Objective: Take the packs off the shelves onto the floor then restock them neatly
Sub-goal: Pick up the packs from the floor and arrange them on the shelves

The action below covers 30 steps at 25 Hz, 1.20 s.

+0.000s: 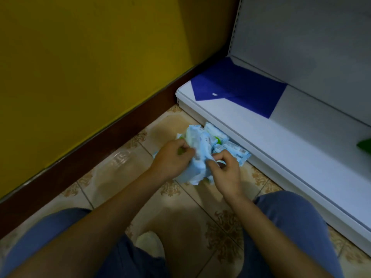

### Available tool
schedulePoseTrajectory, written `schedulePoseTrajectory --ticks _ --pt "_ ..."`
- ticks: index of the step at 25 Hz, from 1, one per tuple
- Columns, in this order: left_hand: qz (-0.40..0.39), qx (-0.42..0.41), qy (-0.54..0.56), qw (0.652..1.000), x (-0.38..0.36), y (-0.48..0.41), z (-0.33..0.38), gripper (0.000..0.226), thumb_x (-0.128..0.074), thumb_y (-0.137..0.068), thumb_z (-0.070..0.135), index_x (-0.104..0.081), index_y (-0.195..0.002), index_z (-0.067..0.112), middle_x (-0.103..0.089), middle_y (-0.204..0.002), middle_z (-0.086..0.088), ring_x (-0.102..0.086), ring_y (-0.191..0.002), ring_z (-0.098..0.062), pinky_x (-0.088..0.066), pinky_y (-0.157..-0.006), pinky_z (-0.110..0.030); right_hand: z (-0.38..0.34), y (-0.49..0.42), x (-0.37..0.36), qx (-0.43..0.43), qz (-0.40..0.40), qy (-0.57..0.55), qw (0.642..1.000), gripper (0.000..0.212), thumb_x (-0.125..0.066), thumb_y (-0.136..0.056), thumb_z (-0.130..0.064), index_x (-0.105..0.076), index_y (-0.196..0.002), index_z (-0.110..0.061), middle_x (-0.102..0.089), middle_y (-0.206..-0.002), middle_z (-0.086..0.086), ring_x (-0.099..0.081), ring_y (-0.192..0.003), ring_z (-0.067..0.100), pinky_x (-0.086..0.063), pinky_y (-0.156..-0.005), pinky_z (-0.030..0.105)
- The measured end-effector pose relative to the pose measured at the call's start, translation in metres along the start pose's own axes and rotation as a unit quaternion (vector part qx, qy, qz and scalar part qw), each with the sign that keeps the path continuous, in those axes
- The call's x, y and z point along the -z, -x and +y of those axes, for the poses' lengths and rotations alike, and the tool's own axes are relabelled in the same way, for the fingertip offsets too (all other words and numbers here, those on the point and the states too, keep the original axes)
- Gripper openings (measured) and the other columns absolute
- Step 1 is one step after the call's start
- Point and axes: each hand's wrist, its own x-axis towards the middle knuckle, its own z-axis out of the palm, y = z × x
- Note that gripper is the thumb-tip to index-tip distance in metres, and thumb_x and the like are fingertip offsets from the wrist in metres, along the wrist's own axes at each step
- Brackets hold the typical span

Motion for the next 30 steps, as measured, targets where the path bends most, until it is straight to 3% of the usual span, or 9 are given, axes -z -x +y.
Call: schedulePoseTrajectory --ticks 3,6,8,11,15,17,21,25,30 --pt "0.101 -0.102 0.099 0.985 -0.001 -0.012 0.023 0.008 -0.057 -0.094 0.023 -0.058 -0.099 0.017 -0.061 -0.101 0.002 -0.059 -0.099 -0.015 -0.048 -0.079 -0.032 -0.042 -0.002 0.0 -0.025 0.046 -0.136 0.989 0.026 -0.06 -0.084 0.002 -0.049 -0.066 -0.013 -0.054 -0.072 0.003 -0.054 -0.073 0.017 -0.049 -0.069 0.04" --pt "0.139 -0.058 0.196 0.969 0.013 -0.03 0.03 0.093 -0.083 -0.066 0.047 -0.034 -0.142 0.023 -0.045 -0.14 0.007 -0.046 -0.124 -0.009 -0.043 -0.098 -0.028 -0.074 -0.013 0.013 -0.024 0.08 -0.222 0.971 0.024 -0.063 -0.084 -0.002 -0.051 -0.069 -0.017 -0.06 -0.078 0.004 -0.057 -0.075 0.019 -0.048 -0.065 0.035" --pt "0.01 0.043 0.343 0.938 0.023 -0.035 0.032 0.122 -0.086 -0.043 0.063 -0.03 -0.146 0.031 -0.046 -0.146 0.003 -0.048 -0.13 -0.019 -0.044 -0.101 -0.041 -0.09 -0.019 0.023 -0.013 0.059 -0.249 0.967 0.016 -0.064 -0.082 -0.003 -0.055 -0.082 -0.016 -0.065 -0.093 0.005 -0.063 -0.081 0.02 -0.052 -0.065 0.034" --pt "-0.153 0.063 0.429 0.888 0.025 -0.032 0.041 0.076 -0.081 -0.061 0.051 -0.054 -0.13 0.034 -0.064 -0.126 0.007 -0.06 -0.118 -0.021 -0.047 -0.1 -0.047 -0.103 -0.028 0.03 -0.047 -0.007 -0.303 0.952 0.04 -0.066 -0.081 -0.017 -0.053 -0.119 -0.022 -0.063 -0.12 0.009 -0.066 -0.103 0.029 -0.057 -0.079 0.042" --pt "-0.071 -0.002 0.448 0.891 0.021 -0.035 0.057 0.067 -0.084 -0.066 0.033 -0.057 -0.127 0.024 -0.07 -0.115 -0.002 -0.068 -0.104 -0.024 -0.052 -0.095 -0.049 -0.122 -0.029 0.026 -0.061 -0.086 -0.383 0.918 0.075 -0.072 -0.066 -0.063 -0.054 -0.123 -0.018 -0.065 -0.121 0.013 -0.062 -0.112 0.033 -0.05 -0.095 0.05" --pt "-0.038 -0.016 0.473 0.88 0.026 -0.043 0.063 0.074 -0.084 -0.059 0.032 -0.058 -0.126 0.018 -0.07 -0.113 -0.007 -0.069 -0.102 -0.028 -0.054 -0.091 -0.05 -0.127 -0.033 0.017 -0.024 -0.106 -0.358 0.927 0.084 -0.078 -0.068 -0.053 -0.046 -0.134 -0.014 -0.062 -0.127 0.014 -0.062 -0.112 0.033 -0.052 -0.092 0.05" --pt "-0.005 -0.026 0.466 0.884 0.037 -0.053 0.064 0.074 -0.085 -0.055 0.027 -0.06 -0.123 0.012 -0.071 -0.111 -0.009 -0.07 -0.096 -0.028 -0.058 -0.083 -0.045 -0.131 -0.051 0.005 -0.042 -0.152 -0.347 0.925 0.059 -0.065 -0.082 -0.02 -0.044 -0.137 -0.014 -0.063 -0.124 0.014 -0.063 -0.11 0.034 -0.054 -0.088 0.047" --pt "0.055 0.054 0.439 0.895 0.033 -0.048 0.061 0.055 -0.086 -0.067 0.015 -0.063 -0.116 0.007 -0.073 -0.102 -0.007 -0.072 -0.088 -0.019 -0.059 -0.073 -0.03 -0.122 -0.045 -0.002 -0.128 -0.154 -0.347 0.916 0.057 -0.059 -0.086 -0.016 -0.043 -0.139 -0.007 -0.059 -0.129 0.02 -0.059 -0.116 0.037 -0.051 -0.094 0.047" --pt "0.055 0.144 0.451 0.879 0.043 0.017 0.105 0.059 -0.082 -0.064 0.026 -0.062 -0.117 0.011 -0.072 -0.105 -0.007 -0.071 -0.094 -0.025 -0.057 -0.085 -0.045 -0.184 -0.002 0.046 -0.196 -0.073 -0.195 0.958 0.046 -0.067 -0.08 -0.022 -0.055 -0.125 -0.018 -0.068 -0.113 0.007 -0.066 -0.104 0.026 -0.053 -0.091 0.047"
